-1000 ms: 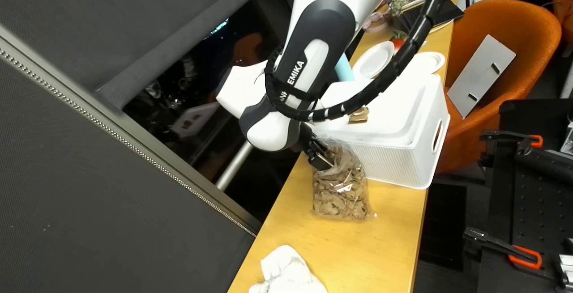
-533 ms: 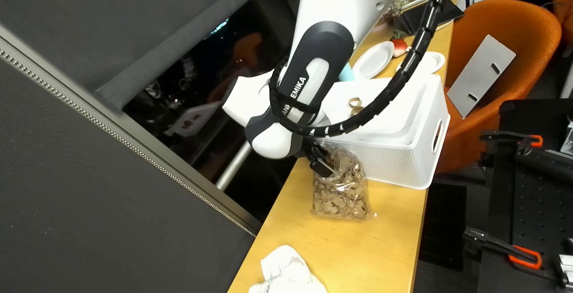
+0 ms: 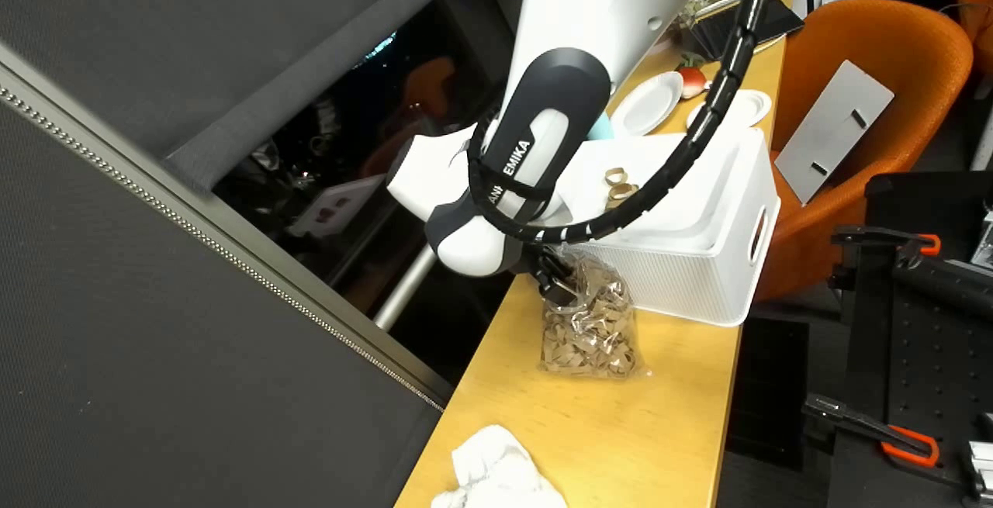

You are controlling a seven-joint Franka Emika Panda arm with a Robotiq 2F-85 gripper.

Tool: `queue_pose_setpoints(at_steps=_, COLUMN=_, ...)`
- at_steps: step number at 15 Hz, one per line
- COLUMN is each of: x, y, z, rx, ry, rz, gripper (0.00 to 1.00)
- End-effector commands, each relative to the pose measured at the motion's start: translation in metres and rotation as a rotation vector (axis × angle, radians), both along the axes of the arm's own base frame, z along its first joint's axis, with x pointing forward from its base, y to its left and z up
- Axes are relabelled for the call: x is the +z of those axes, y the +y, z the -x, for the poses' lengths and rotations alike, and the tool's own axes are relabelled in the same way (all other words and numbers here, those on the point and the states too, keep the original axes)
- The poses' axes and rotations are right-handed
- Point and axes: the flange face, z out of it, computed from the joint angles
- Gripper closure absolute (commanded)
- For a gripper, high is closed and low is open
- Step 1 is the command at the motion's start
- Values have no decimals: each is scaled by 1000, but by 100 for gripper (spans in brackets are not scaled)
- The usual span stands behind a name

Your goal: Put some of the contents of the plastic bag onto the white basket

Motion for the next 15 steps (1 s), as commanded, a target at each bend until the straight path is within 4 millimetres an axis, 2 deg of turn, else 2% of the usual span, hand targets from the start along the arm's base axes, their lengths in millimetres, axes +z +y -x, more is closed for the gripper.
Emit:
queue_pose_setpoints(at_steps=1, x=4, y=2, z=-4, rx=-17, ry=15, rz=-5, gripper=63)
queue_pose_setpoints(at_steps=6, x=13, y=8, z=2, rx=-29, ry=15, rz=-12, gripper=99)
queue_pose_setpoints(at_steps=10, x=28, y=25, z=11, rx=-47, ry=17, rz=-11, gripper=99)
queue_pose_setpoints(at_steps=15, x=60, y=47, z=25, rx=-97, ry=8, rz=23, gripper=99)
